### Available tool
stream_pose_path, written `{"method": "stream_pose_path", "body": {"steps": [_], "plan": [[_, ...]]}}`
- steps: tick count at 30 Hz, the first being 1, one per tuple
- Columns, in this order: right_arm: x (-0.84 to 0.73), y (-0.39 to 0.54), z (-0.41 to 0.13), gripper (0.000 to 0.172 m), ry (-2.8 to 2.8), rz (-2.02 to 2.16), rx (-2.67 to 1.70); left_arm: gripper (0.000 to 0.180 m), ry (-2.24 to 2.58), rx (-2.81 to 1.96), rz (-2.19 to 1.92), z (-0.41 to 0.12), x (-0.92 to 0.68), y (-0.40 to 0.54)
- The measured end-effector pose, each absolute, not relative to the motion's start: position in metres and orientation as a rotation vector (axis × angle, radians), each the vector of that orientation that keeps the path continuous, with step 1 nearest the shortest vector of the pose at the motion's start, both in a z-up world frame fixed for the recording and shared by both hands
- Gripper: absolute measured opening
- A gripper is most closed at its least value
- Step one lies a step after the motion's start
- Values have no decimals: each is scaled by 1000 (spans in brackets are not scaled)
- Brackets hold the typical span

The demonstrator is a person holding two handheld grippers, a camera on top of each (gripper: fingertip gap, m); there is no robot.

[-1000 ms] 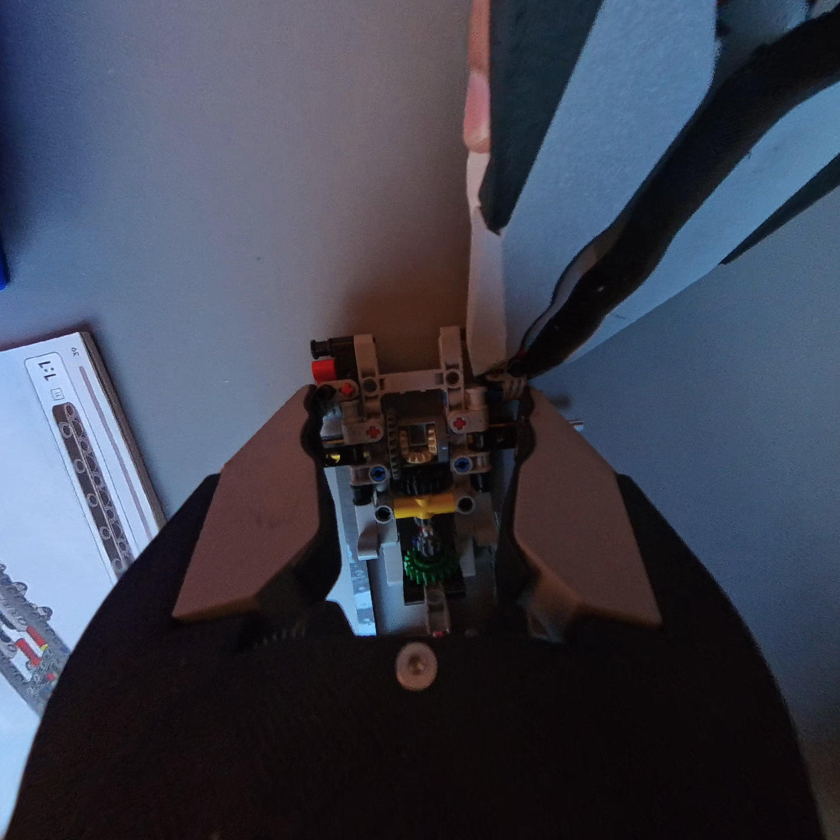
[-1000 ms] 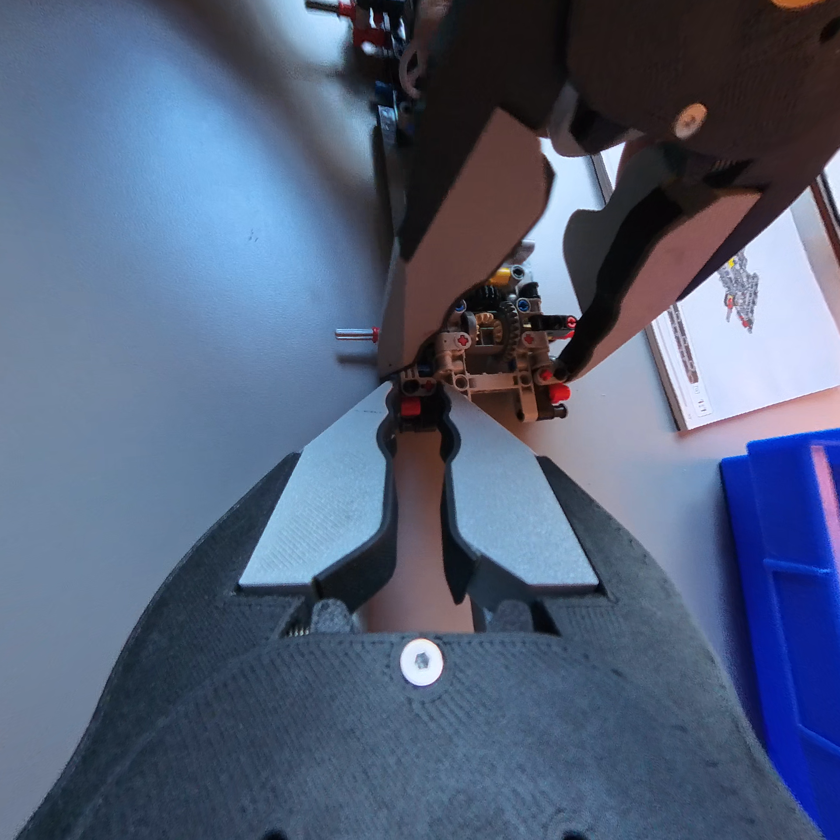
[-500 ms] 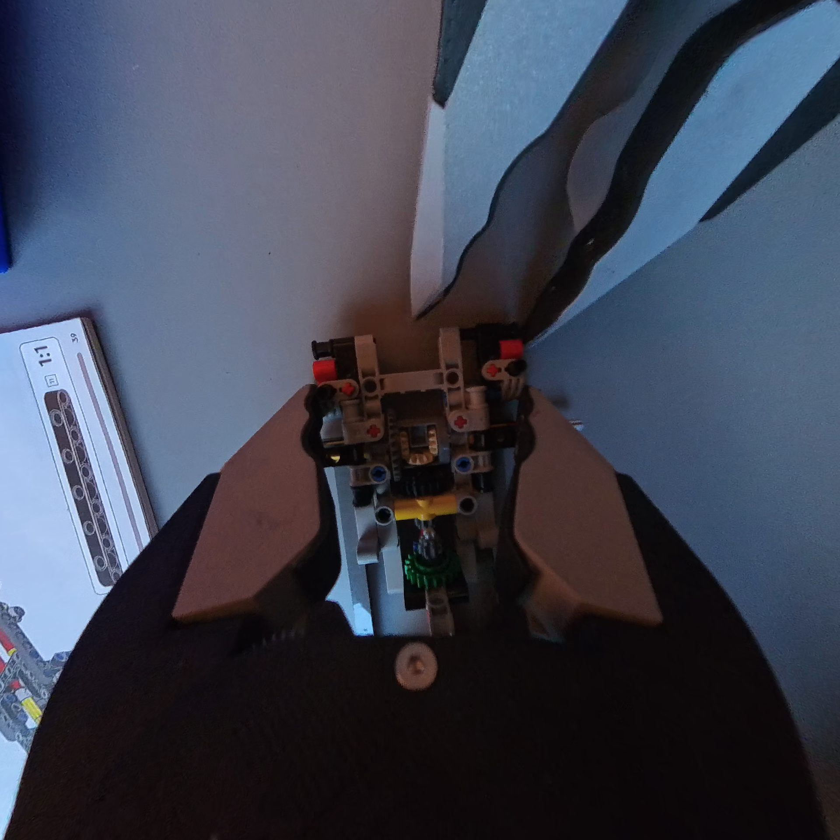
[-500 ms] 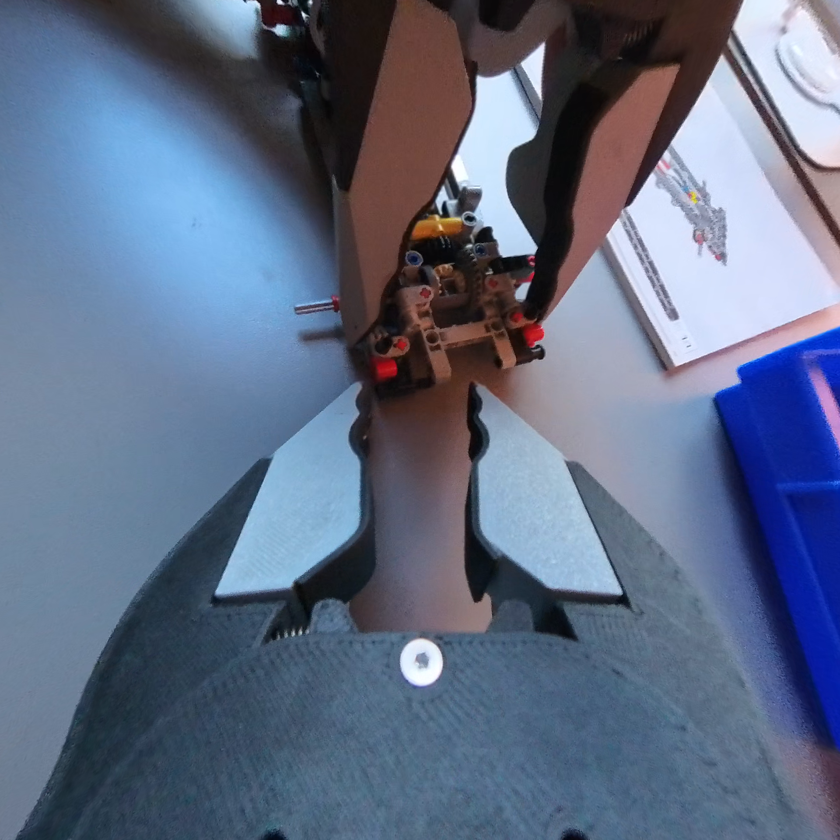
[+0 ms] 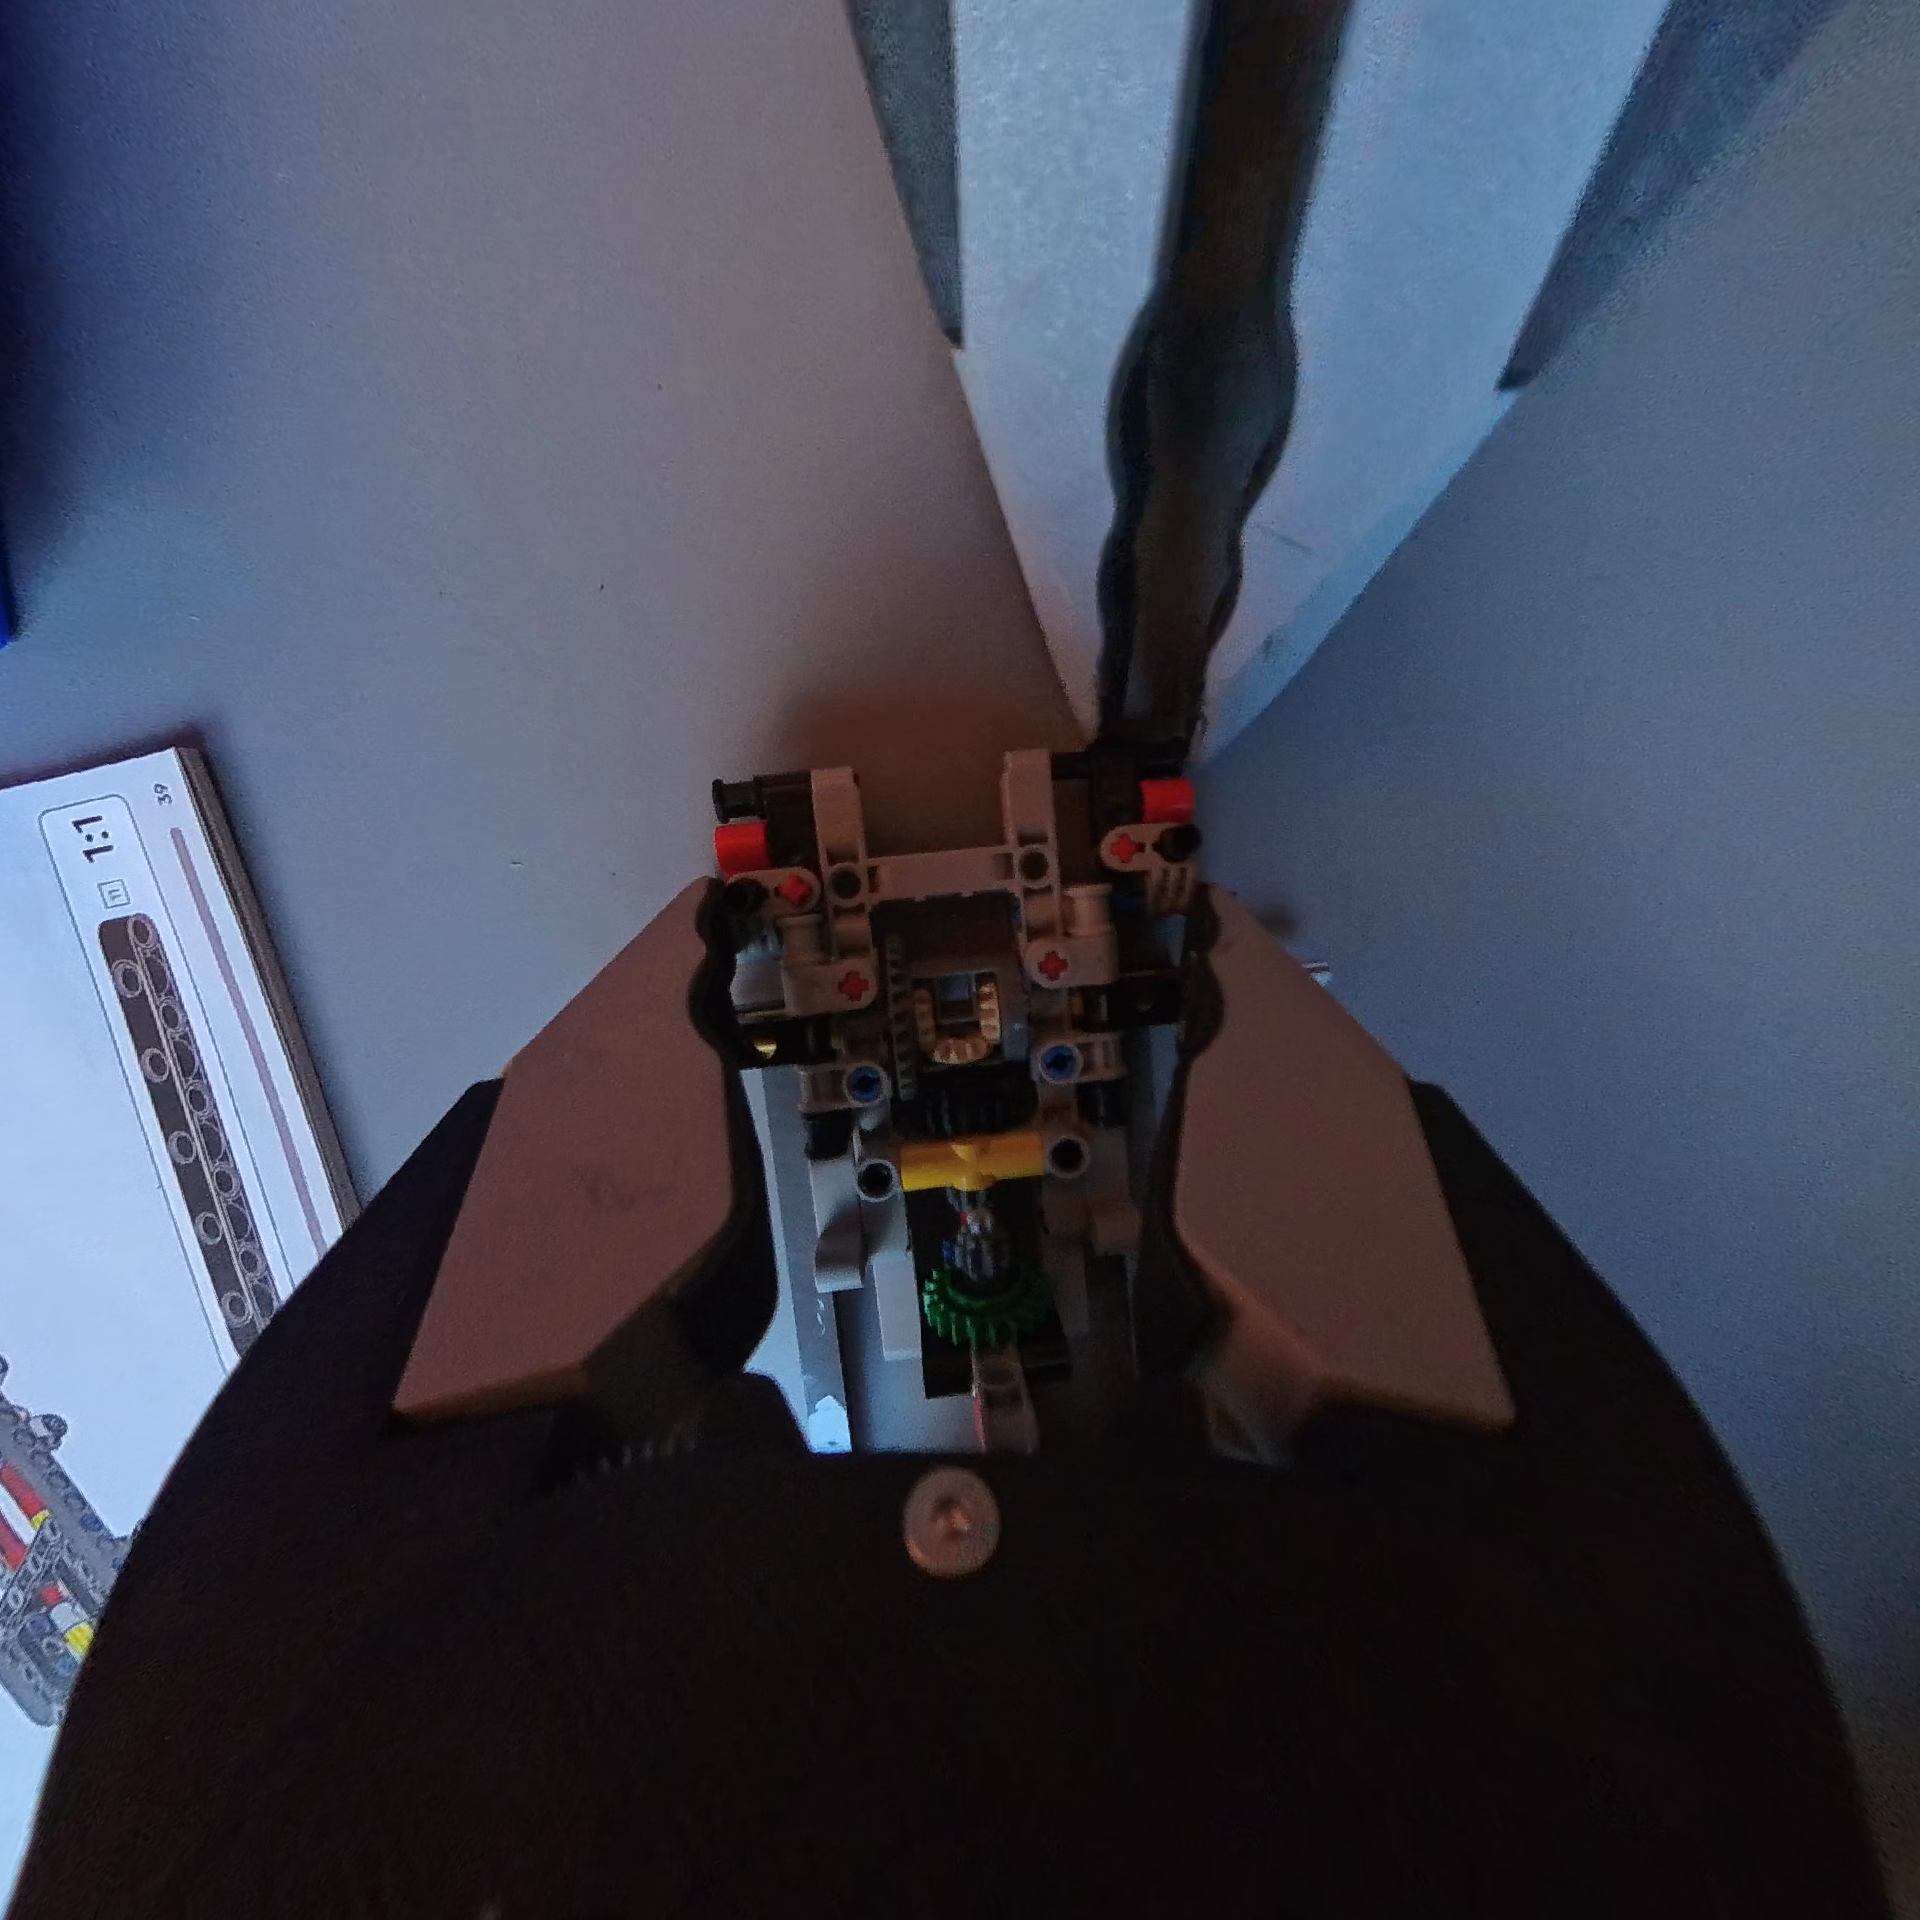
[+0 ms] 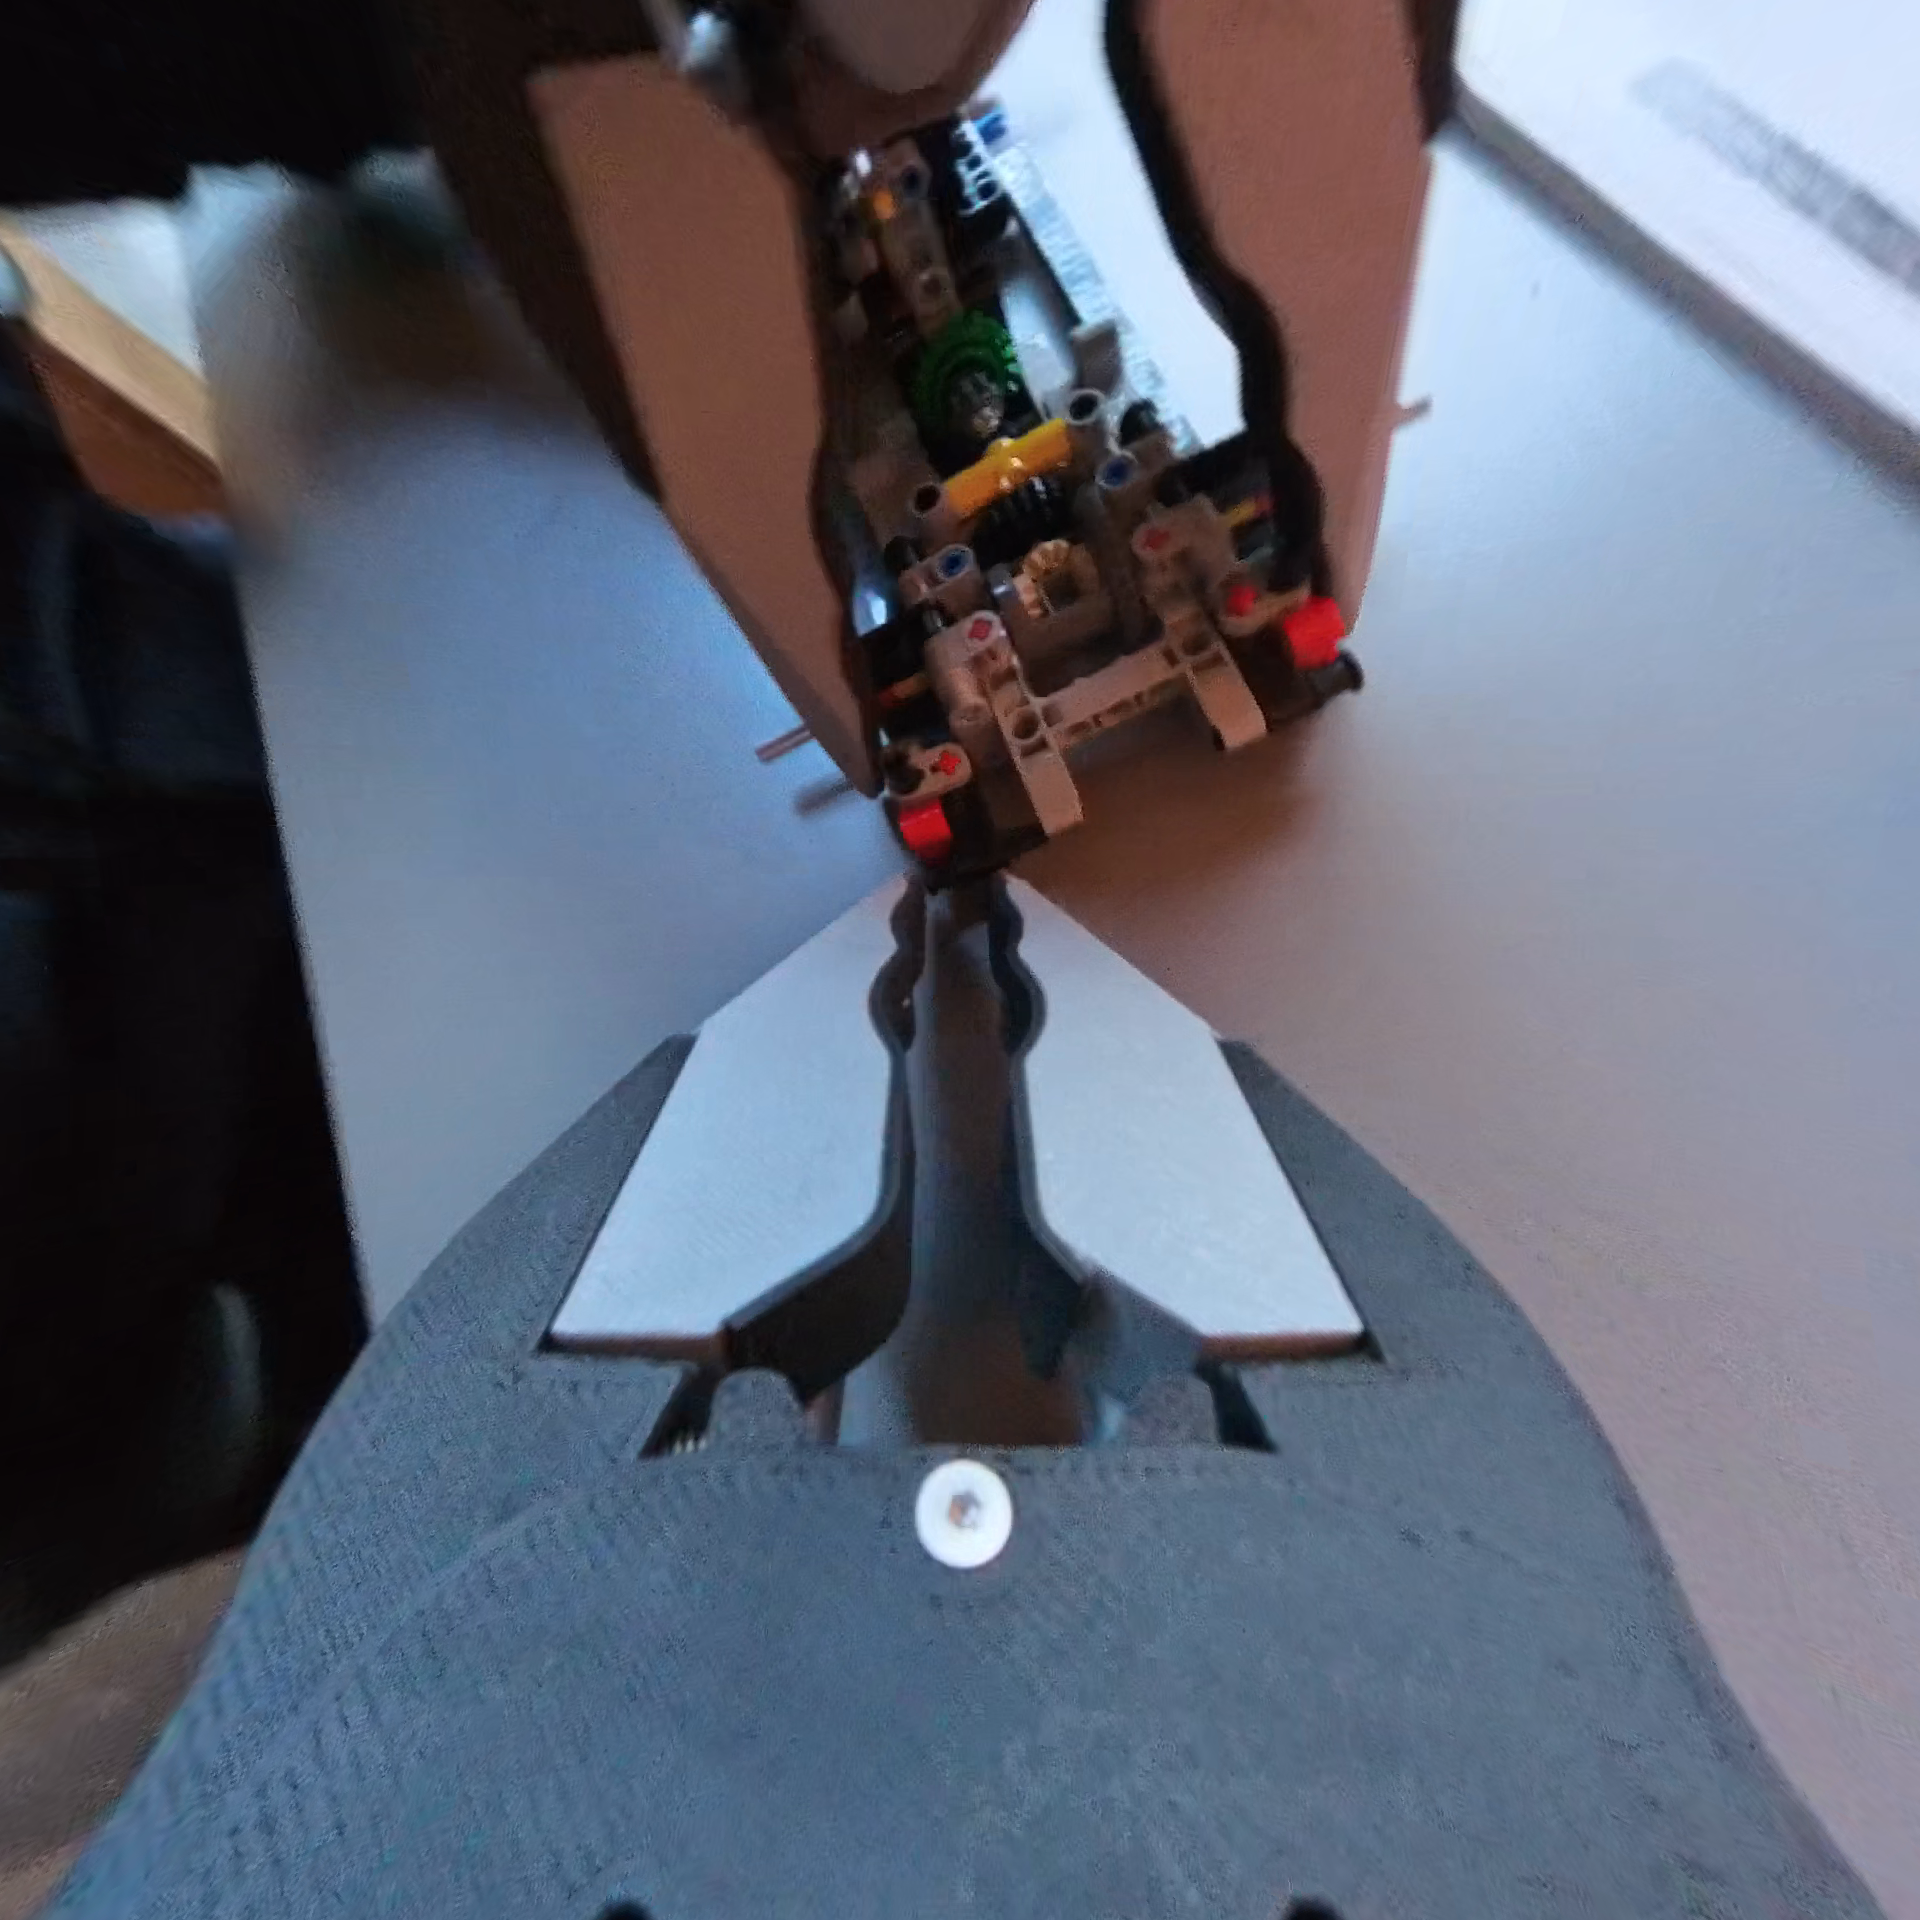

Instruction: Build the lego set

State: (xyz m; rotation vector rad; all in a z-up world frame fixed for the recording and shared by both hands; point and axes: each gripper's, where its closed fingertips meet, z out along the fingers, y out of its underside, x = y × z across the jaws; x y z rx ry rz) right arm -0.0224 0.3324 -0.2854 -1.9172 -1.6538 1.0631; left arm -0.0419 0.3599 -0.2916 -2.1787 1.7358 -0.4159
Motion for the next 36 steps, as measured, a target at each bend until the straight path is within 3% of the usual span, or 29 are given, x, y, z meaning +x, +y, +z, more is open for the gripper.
{"method": "stream_pose_path", "body": {"steps": [6,11,30,34,36], "plan": [[-22,338,-274,19,-1361,1562,-2176,85,1755,-2159,-413,-291,-41,360],[-24,336,-280,6,-1365,1559,-2234,85,1771,-2136,-404,-291,-40,360],[-28,338,-275,0,-1210,1637,-2261,88,1797,-2131,-402,-294,-41,357],[-33,334,-253,0,-1094,1897,-2168,80,1776,-2129,-406,-293,-41,360],[-35,331,-263,0,-1135,1823,-2238,80,1783,-2122,-403,-293,-41,360]]}}
